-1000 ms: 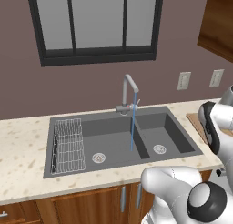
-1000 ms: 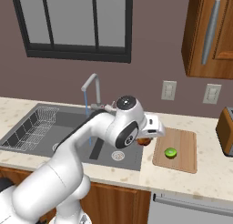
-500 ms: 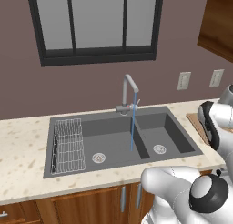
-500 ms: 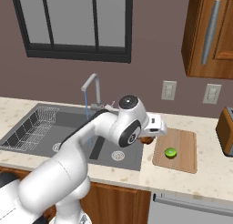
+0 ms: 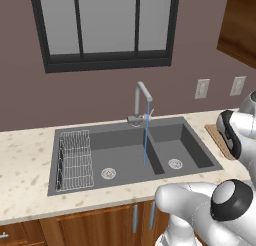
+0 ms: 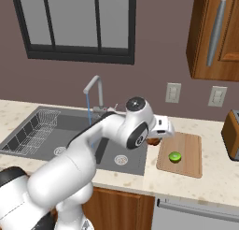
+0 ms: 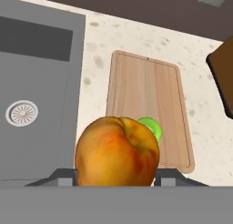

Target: Pick the kiwi, peach from the sink and place them on the cutting board to airdry. Then turn off the sink faucet.

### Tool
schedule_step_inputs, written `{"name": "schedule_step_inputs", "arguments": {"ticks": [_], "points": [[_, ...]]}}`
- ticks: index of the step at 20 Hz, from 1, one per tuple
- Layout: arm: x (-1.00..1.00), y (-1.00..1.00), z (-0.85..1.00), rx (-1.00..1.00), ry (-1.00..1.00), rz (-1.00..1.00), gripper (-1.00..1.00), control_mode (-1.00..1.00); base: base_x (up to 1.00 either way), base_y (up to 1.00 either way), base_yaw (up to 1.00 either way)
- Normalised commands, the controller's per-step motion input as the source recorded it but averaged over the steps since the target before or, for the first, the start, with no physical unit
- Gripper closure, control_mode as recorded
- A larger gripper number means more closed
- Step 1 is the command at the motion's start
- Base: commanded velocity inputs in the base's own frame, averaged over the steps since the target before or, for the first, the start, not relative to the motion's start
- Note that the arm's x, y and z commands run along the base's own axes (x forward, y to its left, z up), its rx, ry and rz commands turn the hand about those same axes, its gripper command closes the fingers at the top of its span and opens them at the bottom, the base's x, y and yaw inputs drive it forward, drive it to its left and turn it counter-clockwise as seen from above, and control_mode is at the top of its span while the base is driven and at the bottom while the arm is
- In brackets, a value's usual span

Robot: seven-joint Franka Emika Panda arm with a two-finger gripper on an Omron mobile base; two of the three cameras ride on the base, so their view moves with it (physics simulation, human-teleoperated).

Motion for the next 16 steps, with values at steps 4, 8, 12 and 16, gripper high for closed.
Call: {"name": "schedule_step_inputs", "arguments": {"ticks": [4, 8, 12, 16], "points": [[0.31, -0.06, -0.09, 0.00, 0.00, 0.00, 1.00, -1.00, 0.00, 0.00, 0.00], [0.24, -0.10, -0.10, 0.00, 0.00, 0.00, 1.00, -1.00, 0.00, 0.00, 0.00], [0.18, -0.17, -0.09, 0.00, 0.00, 0.00, 1.00, -1.00, 0.00, 0.00, 0.00], [0.17, -0.23, -0.05, 0.01, 0.00, 0.00, 1.00, -1.00, 0.00, 0.00, 0.00]]}}
